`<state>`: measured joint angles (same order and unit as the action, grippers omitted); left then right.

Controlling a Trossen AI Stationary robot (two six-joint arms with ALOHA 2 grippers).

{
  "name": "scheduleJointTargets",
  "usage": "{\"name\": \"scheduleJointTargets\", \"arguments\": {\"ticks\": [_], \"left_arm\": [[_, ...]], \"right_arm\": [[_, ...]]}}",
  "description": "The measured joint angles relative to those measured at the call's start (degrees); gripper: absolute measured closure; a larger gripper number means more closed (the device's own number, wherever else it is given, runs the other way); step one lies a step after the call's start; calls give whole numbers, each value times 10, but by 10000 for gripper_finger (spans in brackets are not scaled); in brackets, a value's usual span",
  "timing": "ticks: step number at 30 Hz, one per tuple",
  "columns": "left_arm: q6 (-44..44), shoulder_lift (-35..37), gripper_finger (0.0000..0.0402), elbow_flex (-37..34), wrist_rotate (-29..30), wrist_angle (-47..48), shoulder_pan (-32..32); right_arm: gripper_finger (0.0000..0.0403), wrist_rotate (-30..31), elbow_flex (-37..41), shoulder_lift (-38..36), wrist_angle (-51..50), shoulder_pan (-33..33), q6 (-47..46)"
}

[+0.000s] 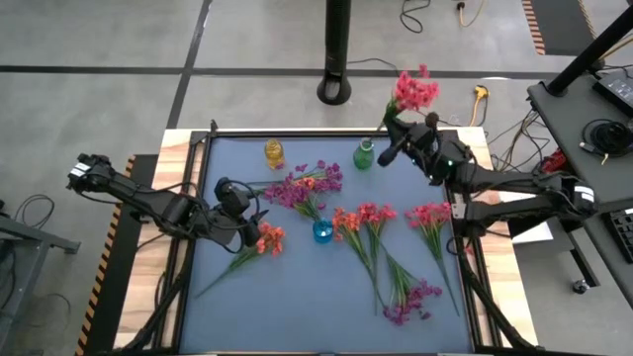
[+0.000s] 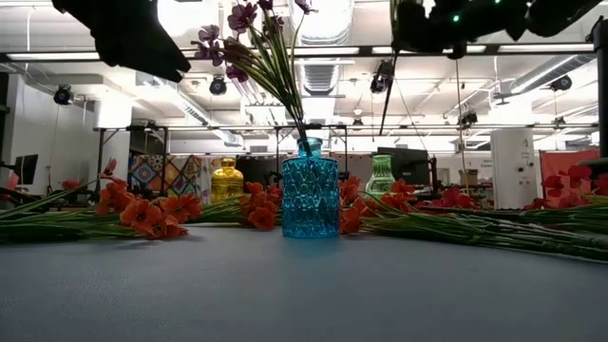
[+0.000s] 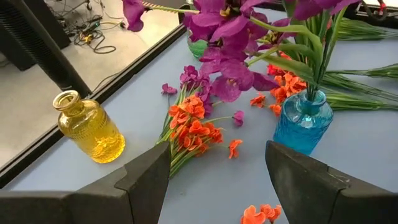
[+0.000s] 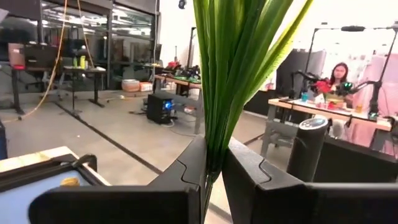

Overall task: Sort flowers into vase by color
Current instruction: Put the center red flower into the green vase

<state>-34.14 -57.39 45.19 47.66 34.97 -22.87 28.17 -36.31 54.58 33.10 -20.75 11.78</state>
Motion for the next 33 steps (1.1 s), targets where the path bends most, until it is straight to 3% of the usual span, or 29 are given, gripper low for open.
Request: {"name": "scheduleJointTargets", "arguments": {"ticks": [3, 9, 24, 33], "left_arm": [[6, 3, 157, 0, 0, 0, 0], [6, 3, 157, 0, 0, 1, 0], [6, 3, 157, 0, 0, 3, 0], [6, 3, 157, 0, 0, 3, 0]], "right_arm": [[370, -44, -1, 17, 2, -40, -35], [370, -59, -1, 60, 6, -88, -58], [366, -62, -1, 120, 2, -96, -86], [300, -62, -1, 127, -45, -96, -107]]}}
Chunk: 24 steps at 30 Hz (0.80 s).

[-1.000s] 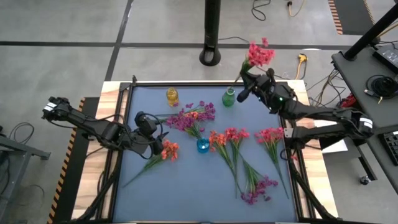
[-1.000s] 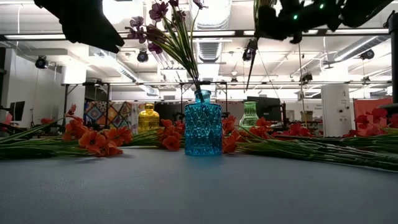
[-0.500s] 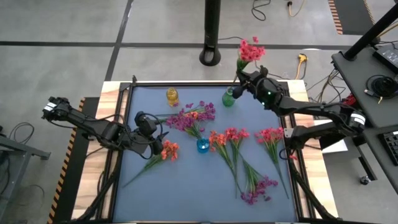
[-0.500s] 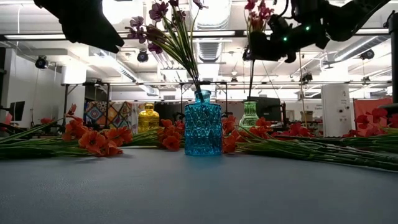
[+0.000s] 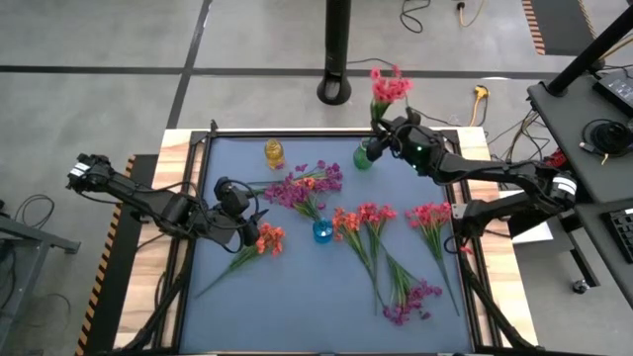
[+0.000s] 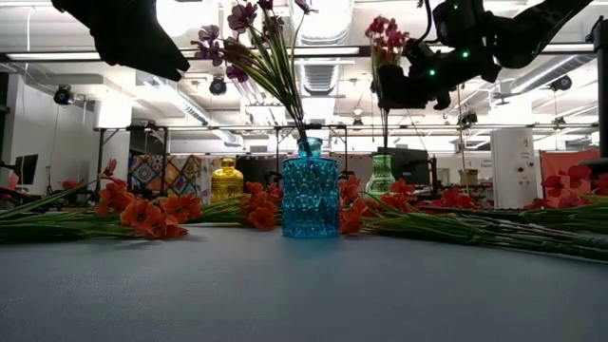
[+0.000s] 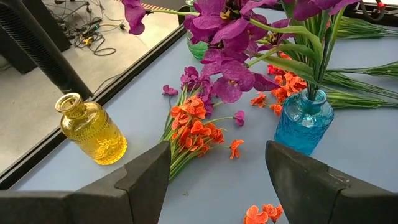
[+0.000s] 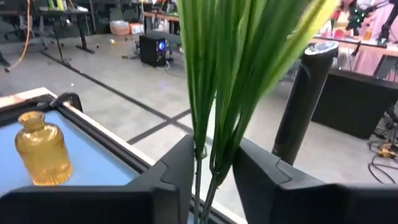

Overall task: Sort flowers into vase by color
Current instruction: Put the center red flower into the green vase, then put the left orange flower into the yellow vase

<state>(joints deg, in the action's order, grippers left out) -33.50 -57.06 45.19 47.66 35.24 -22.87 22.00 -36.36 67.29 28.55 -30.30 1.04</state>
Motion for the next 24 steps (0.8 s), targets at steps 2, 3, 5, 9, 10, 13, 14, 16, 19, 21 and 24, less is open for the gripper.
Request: {"name": "scheduleJointTargets", "arguments": {"ticks": [2, 3, 5, 9, 10, 13, 14, 16, 19, 21, 24], "left_arm": [[0, 0, 157, 0, 0, 0, 0], [0, 0, 157, 0, 0, 0, 0], [0, 0, 157, 0, 0, 0, 0], [0, 0, 157, 0, 0, 0, 0], [0, 0, 157, 0, 0, 0, 0], [-1, 0, 157, 0, 0, 0, 0], [-2, 0, 157, 0, 0, 0, 0], [-5, 0, 157, 0, 0, 0, 0], [-12, 0, 157, 0, -1, 0, 0], [-16, 0, 157, 0, -1, 0, 0], [-23, 0, 157, 0, -6, 0, 0]], "right_arm": [[281, 0, 0, -2, -11, 0, 0], [272, 0, 0, -4, -17, 0, 0], [254, 0, 0, -7, -27, 0, -1], [214, 0, 0, -18, -63, 0, -12], [204, 0, 0, -22, -74, 0, -12], [174, 0, 0, -34, -111, 0, -28], [164, 0, 0, -40, -126, 0, -34], [144, 0, 0, -55, -160, 0, -44], [118, -4, 0, -79, -215, 0, -63], [104, -18, 0, -95, -252, 0, -81], [88, -42, 0, -115, -301, 3, -110]]}}
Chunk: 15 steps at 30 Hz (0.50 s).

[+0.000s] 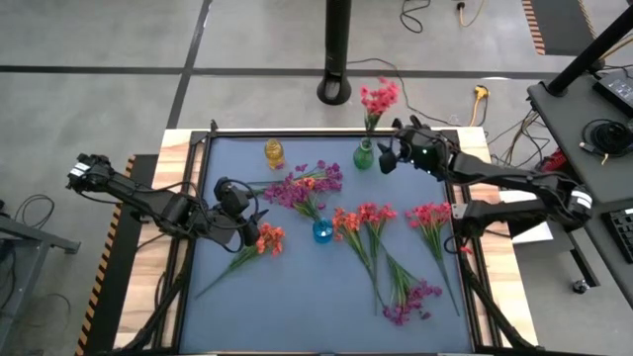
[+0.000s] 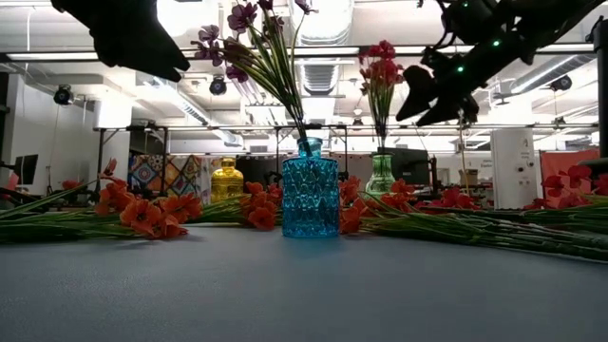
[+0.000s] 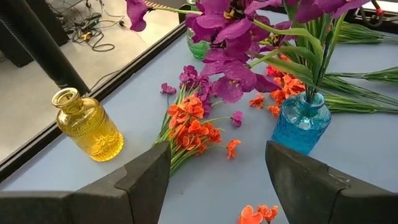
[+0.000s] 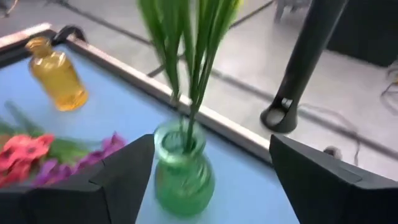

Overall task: Sort flowers into vase by color
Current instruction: Put the left orange flower into the yellow vase

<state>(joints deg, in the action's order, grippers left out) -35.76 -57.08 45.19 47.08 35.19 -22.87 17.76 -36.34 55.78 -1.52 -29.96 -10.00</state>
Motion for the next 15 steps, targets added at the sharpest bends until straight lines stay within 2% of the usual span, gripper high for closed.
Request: {"name": "scheduleJointTargets", "arguments": {"ticks": [4, 8, 11, 15], "left_arm": [[-17, 0, 157, 0, -50, 0, 0], [-57, 0, 157, 0, -147, 9, 0], [-103, 0, 157, 0, -230, 49, 0], [-202, -4, 157, 0, -299, 133, -3]], "right_arm": [[74, -4, 0, -13, -51, 19, -23], [72, -3, 0, -16, -87, 41, -37], [74, -3, 0, -19, -96, 60, -40], [72, -3, 0, -24, -102, 83, -46]]}}
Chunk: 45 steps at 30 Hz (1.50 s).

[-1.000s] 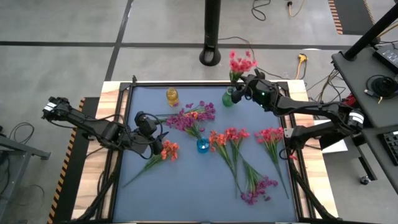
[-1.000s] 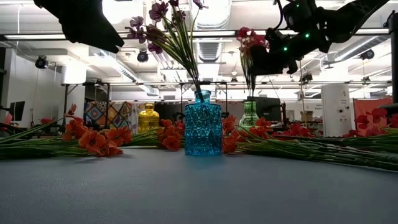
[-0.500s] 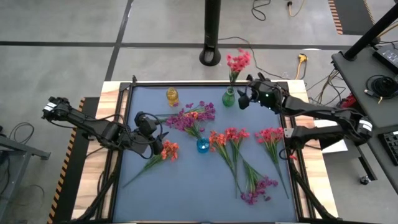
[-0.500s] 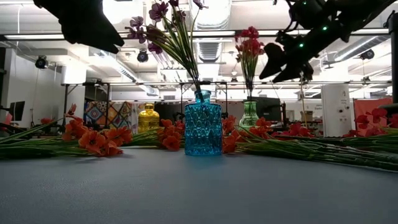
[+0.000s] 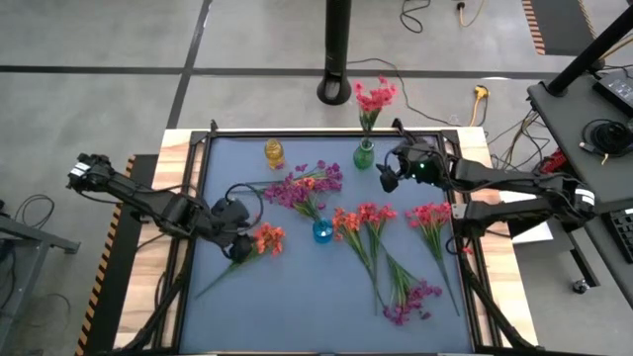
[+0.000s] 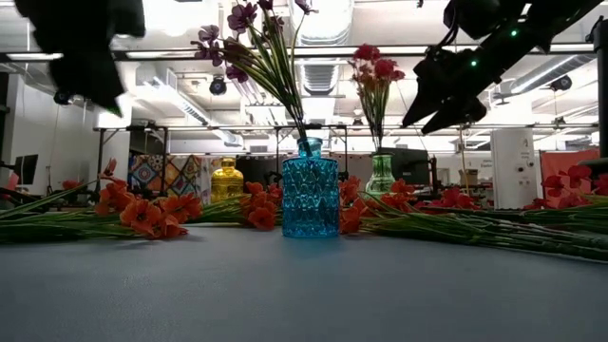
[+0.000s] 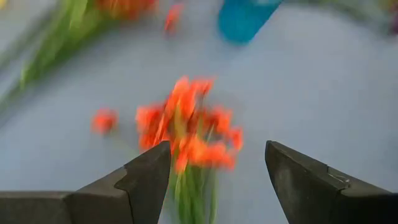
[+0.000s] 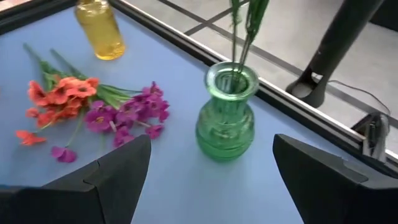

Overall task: Sort flowers into vase by color
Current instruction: Put the left orange flower into the yellow vase

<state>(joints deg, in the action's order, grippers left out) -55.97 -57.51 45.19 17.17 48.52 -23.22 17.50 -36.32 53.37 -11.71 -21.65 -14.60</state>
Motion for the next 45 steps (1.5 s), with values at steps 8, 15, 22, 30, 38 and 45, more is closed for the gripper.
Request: {"name": "scheduleJointTargets", "arguments": {"ticks": [8, 15, 22, 30, 38, 45], "left_arm": [[-80, -46, 157, 0, -33, 35, -67], [-169, -122, 157, -1, -32, 33, -131], [-209, -201, 122, 1, -62, 20, -165], [-207, -290, 74, 4, -57, 27, -167], [-221, -357, 109, 20, -60, 35, -168], [-258, -360, 222, 25, -65, 26, -168]], "right_arm": [[74, 0, 0, 0, -9, 40, -18], [72, 0, 0, -1, -28, 72, -31], [72, 0, 0, -2, -56, 97, -52], [73, 0, 0, 0, -60, 113, -59], [76, 1, 0, 0, -62, 116, -60], [78, 1, 0, 0, -62, 129, -63]]}}
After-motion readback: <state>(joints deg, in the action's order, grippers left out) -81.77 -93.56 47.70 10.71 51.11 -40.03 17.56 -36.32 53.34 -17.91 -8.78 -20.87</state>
